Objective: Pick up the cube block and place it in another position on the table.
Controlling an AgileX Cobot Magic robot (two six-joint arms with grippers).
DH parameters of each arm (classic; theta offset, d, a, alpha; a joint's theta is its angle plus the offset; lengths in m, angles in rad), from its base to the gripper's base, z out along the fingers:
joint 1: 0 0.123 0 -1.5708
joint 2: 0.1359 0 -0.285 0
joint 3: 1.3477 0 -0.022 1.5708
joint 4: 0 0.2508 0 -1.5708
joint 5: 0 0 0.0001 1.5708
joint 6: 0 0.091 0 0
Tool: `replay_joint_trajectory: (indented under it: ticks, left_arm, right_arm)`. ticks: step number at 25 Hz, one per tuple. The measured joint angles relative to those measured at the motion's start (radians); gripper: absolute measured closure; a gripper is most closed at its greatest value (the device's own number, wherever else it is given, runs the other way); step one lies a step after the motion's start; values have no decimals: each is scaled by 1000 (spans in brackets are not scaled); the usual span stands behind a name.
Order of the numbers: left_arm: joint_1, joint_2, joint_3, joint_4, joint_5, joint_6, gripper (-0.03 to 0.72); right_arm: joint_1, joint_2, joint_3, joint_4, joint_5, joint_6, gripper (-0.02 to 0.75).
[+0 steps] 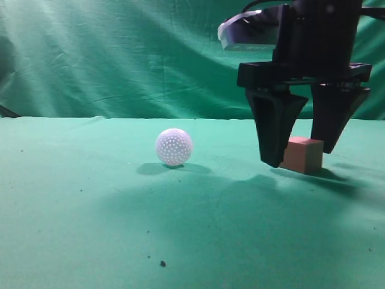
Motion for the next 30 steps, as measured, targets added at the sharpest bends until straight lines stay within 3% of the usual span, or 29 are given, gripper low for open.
replay_joint_trajectory:
  ticks: [1,5,6,11,15,21,30]
  left_arm:
    - [0,0,0,0,0,0,426]
    - [0,0,0,0,0,0,426]
    - [0,0,0,0,0,0,426]
    - [0,0,0,0,0,0,426]
    - [0,0,0,0,0,0,426]
    - [0,0,0,0,0,0,426]
    - [0,0,0,0,0,0,426]
  right_arm:
    - [0,10,-5,0,-2,0,186]
    - [0,21,-23,-2,11,32,486]
    - [-4,19,-34,-2,27,49,505]
    - [-62,-26,-157,-3,126,90,498]
    - [-163,-44,-245,-6,124,94,498]
    - [-286,1,-258,-10,-18,96,498]
    - [-311,192,-258,-10,-226,96,498]
